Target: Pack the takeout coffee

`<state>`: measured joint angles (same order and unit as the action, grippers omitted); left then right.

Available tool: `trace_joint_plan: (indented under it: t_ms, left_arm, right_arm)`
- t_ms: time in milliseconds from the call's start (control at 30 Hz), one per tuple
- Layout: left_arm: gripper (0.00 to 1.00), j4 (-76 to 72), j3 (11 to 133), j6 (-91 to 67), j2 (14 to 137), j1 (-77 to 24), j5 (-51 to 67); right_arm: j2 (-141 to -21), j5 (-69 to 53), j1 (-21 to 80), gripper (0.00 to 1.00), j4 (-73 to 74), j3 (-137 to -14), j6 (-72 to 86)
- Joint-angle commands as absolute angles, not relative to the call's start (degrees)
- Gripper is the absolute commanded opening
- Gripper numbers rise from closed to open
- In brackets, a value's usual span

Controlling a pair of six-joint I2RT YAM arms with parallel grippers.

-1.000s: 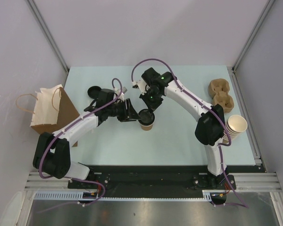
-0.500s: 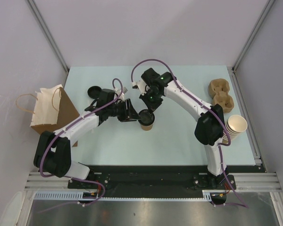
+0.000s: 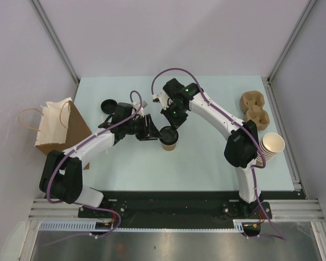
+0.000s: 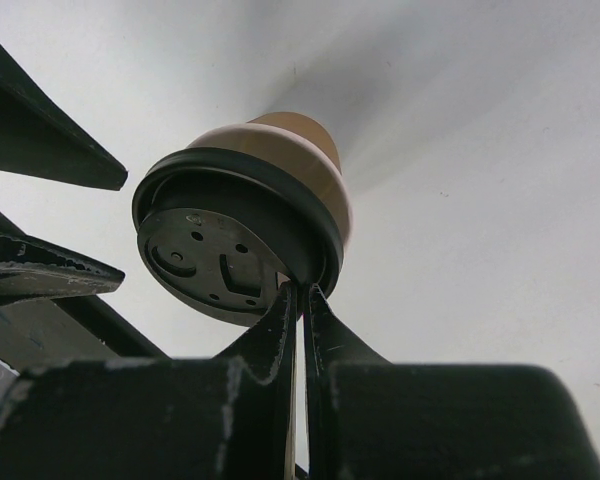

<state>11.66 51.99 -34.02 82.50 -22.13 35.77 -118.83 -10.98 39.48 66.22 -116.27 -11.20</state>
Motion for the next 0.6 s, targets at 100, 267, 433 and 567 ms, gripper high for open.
trace_joint_plan:
  t_ms: [100,267,433,567]
  left_arm:
    - [0.48,10.0,53.8,-33.4,82.6,-22.6,36.1]
    - [0.48,10.5,54.1,-33.0,82.9,-22.6,36.2]
    - [0.48,10.3,54.0,-33.0,83.2,-22.6,36.3]
    - [0.48,9.8,53.8,-33.2,83.5,-22.6,36.4]
  right_arm:
    - [-118.9,-12.0,39.0,0.00,67.4,-118.9,-11.7]
    - [-120.7,-12.7,38.1,0.00,68.0,-120.1,-11.9]
    - [-120.8,-13.2,37.9,0.00,68.1,-119.9,-11.9]
    - [-120.8,-13.2,38.1,0.00,68.2,-119.7,-12.0]
